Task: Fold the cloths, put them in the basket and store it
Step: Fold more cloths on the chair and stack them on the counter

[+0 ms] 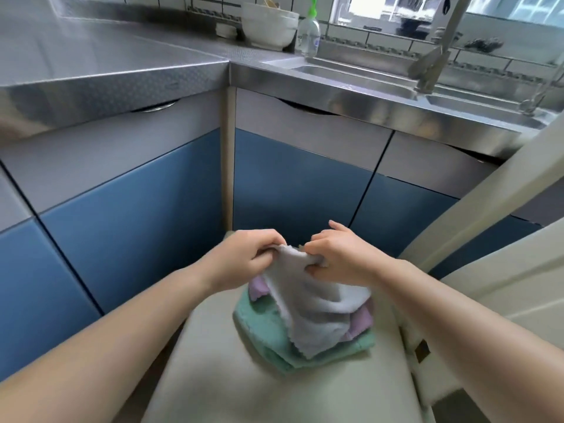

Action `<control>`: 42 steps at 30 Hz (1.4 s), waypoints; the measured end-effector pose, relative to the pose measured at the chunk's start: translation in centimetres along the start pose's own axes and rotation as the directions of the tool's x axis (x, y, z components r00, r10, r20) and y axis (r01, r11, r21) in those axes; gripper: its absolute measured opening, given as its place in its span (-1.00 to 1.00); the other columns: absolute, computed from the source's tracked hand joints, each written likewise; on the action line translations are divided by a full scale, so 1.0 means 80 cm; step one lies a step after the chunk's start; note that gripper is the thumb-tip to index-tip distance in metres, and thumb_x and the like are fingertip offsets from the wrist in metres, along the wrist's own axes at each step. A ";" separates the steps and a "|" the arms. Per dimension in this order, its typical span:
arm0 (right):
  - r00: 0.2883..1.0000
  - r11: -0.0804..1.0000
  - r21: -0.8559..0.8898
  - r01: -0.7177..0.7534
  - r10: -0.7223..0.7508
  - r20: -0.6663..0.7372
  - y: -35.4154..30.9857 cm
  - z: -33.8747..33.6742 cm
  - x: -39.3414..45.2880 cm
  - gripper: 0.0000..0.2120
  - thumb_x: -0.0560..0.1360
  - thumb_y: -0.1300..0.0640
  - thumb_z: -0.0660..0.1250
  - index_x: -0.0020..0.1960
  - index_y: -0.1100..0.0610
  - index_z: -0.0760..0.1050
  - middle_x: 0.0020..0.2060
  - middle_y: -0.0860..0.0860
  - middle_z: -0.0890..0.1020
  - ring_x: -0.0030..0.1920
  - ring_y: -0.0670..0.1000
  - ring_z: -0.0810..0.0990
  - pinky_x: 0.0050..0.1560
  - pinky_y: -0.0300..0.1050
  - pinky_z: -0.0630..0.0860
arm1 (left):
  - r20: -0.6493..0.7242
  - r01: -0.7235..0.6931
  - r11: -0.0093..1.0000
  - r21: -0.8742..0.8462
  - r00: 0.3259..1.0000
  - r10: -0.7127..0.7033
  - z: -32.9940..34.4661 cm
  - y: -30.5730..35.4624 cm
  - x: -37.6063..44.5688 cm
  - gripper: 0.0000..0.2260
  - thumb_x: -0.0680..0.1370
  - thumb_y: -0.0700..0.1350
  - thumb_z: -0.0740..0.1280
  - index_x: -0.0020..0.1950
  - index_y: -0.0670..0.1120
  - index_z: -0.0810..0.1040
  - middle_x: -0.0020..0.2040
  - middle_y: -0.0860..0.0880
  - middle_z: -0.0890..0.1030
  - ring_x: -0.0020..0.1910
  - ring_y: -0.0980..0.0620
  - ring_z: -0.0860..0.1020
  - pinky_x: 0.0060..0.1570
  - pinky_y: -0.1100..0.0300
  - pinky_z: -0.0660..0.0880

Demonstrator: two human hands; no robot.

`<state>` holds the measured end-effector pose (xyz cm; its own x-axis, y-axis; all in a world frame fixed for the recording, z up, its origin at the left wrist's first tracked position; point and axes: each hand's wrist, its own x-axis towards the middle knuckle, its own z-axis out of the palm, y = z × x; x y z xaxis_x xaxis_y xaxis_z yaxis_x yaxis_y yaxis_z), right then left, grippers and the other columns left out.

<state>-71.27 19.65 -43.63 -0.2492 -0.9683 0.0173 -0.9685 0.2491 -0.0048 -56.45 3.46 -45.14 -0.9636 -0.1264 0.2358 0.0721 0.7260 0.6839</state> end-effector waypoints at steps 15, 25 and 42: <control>0.943 0.922 0.262 -0.284 0.318 -0.098 0.028 -0.154 -0.053 -0.81 0.40 0.00 0.42 -0.11 -0.09 0.40 -0.31 -0.19 0.48 -0.30 -0.17 0.44 -0.33 -0.36 0.33 | -0.194 -0.107 0.986 0.130 0.972 0.131 -0.122 0.065 0.048 -0.76 0.56 -0.31 0.21 -0.01 0.03 0.52 -0.07 0.11 0.60 -0.06 0.24 0.54 -0.12 0.50 0.36; 0.918 0.912 0.235 -0.336 0.373 -0.135 0.023 -0.182 -0.043 -0.74 0.39 0.14 0.35 -0.34 -0.01 0.27 -0.36 -0.10 0.40 -0.31 -0.03 0.36 -0.37 -0.21 0.25 | -0.296 -0.046 0.980 0.194 0.950 0.102 -0.172 0.073 0.051 -0.62 0.54 -0.30 0.22 -0.14 0.24 0.47 -0.15 0.22 0.61 -0.12 0.27 0.52 -0.11 0.29 0.39; 0.841 0.853 0.429 -0.298 0.448 -0.305 -0.026 -0.184 -0.045 -0.83 0.50 0.04 0.31 -0.21 0.02 0.37 -0.39 -0.10 0.40 -0.38 -0.10 0.32 -0.40 -0.22 0.25 | -0.384 0.005 0.979 0.205 0.920 0.076 -0.207 0.078 -0.010 -0.80 0.53 -0.25 0.29 -0.06 0.07 0.56 -0.08 0.13 0.63 -0.06 0.19 0.57 0.08 0.16 0.47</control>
<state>-68.34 22.87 -28.97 -0.6430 -0.6970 0.3173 -0.7513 0.4937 -0.4379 -50.95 -3.10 -29.60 -0.7824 -0.3209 0.5338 0.0127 0.8486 0.5289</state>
